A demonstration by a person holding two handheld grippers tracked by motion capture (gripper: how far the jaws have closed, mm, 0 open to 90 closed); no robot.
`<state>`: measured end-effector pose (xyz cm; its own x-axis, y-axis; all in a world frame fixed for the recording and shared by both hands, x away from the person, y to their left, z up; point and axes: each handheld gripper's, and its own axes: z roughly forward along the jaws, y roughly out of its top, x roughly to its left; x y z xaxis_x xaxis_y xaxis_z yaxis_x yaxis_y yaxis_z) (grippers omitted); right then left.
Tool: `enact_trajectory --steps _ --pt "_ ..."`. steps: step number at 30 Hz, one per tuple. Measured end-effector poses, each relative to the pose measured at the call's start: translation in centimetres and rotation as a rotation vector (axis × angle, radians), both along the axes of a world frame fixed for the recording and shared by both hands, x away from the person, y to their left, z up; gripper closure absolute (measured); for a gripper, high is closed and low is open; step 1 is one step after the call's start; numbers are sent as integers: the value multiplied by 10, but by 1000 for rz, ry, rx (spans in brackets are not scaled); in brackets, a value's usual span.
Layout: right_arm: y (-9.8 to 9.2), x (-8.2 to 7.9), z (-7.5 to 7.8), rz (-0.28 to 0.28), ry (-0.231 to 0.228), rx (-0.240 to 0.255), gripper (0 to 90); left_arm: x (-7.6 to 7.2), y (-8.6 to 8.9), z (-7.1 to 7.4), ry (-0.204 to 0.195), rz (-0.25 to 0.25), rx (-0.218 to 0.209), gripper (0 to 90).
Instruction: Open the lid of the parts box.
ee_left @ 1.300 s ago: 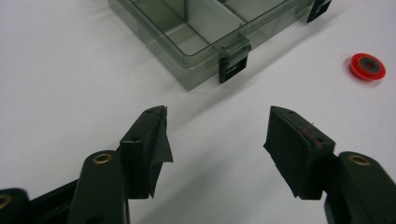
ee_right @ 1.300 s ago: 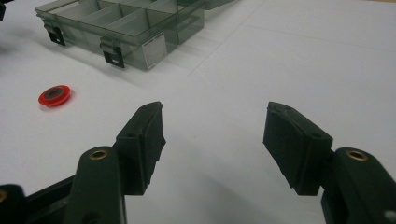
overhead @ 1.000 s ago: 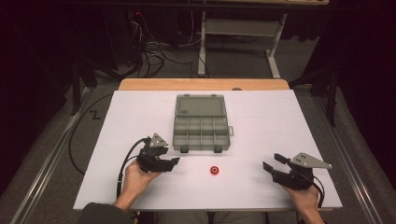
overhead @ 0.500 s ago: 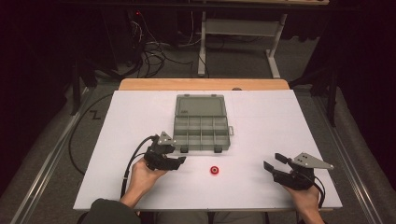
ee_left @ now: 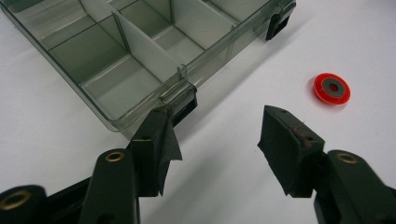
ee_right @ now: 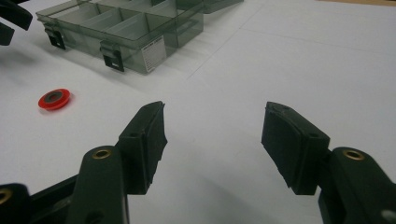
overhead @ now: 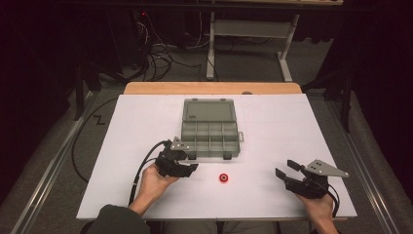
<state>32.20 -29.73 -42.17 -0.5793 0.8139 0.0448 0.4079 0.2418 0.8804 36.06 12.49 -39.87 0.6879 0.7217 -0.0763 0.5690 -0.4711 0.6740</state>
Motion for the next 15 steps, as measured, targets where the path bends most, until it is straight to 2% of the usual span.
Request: enact_trajectory --steps 8,15 --pt "0 0 0 1 -2 1 417 4 -7 2 29 -11 -1 443" --pt "-1 1 0 -2 -1 7 417 7 -17 5 36 -39 29 444"
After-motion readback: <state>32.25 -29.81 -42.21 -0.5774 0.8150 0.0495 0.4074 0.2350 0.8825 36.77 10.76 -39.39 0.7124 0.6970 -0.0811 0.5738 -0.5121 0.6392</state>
